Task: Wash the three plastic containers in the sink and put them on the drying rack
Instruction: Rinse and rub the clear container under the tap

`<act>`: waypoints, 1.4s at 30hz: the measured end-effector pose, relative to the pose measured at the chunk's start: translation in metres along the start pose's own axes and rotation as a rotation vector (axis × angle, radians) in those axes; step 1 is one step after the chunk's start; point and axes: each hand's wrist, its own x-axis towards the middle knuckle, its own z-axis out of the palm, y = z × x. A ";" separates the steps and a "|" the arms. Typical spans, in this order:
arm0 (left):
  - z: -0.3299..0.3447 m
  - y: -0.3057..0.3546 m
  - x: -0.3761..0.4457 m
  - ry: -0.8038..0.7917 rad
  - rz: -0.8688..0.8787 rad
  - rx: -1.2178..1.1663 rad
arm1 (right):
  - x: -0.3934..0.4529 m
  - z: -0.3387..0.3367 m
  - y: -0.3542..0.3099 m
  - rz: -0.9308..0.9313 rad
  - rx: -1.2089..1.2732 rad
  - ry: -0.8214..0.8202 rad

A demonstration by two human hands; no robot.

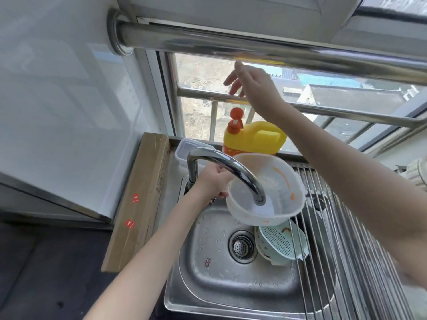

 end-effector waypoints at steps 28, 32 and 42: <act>-0.003 -0.115 -0.051 0.231 -0.131 0.066 | -0.127 0.085 0.097 0.323 -0.048 -0.773; -0.001 -0.118 -0.046 0.167 -0.157 0.031 | -0.141 0.081 0.098 0.359 -0.073 -0.800; 0.000 -0.125 -0.045 0.092 -0.176 -0.011 | -0.166 0.080 0.108 0.350 0.016 -0.747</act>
